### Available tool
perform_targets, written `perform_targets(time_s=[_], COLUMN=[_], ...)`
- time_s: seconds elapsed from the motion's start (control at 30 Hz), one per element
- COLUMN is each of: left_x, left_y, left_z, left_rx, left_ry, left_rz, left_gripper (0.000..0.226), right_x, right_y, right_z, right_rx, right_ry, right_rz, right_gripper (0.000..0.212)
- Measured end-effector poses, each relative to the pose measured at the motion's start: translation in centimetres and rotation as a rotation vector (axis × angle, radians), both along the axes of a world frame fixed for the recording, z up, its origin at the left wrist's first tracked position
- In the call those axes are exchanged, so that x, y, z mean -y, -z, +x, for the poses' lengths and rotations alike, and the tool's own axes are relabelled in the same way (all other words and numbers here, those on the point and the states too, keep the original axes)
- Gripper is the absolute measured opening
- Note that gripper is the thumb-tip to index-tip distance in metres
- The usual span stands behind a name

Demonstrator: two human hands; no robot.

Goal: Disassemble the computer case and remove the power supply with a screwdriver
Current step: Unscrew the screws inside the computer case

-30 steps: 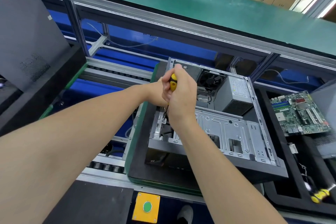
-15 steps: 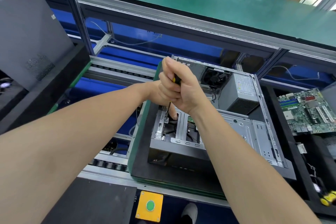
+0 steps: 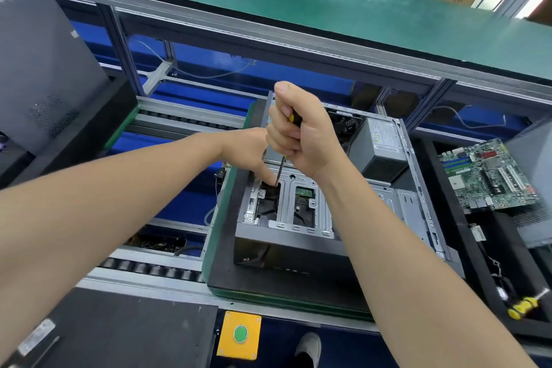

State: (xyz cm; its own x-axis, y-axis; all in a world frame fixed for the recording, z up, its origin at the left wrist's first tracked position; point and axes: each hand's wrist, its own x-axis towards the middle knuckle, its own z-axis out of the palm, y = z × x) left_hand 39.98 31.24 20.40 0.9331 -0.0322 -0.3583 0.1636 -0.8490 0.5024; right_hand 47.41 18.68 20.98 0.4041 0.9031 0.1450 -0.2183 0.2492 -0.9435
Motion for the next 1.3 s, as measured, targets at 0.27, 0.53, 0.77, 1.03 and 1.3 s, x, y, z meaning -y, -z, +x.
perform_targets(time_s=[0.27, 0.53, 0.77, 1.03, 1.3], left_x=[-0.7, 1.7, 3.3, 4.6, 4.1], left_y=[1.8, 1.8, 1.6, 1.6, 1.8], left_z=[-0.9, 0.1, 0.0, -0.2, -0.4], left_rx=[0.107, 0.000, -0.030, -0.039, -0.068], left_ry=[0.132, 0.086, 0.046, 0.093, 0.077], left_rz=[0.110, 0.322, 0.451, 0.647, 0.596], left_gripper=[0.016, 0.013, 0.009, 0.030, 0.021], right_x=[0.3, 0.6, 1.4, 2.1, 1.8], right_y=[0.3, 0.1, -0.1, 0.1, 0.0], right_z=[0.4, 0.0, 0.1, 0.2, 0.1], right_rx=[0.031, 0.007, -0.022, -0.062, -0.048], right_ry=[0.043, 0.051, 0.090, 0.121, 0.159], right_rz=[-0.038, -0.023, -0.021, -0.030, -0.041], right_gripper=[0.037, 0.038, 0.039, 0.041, 0.040])
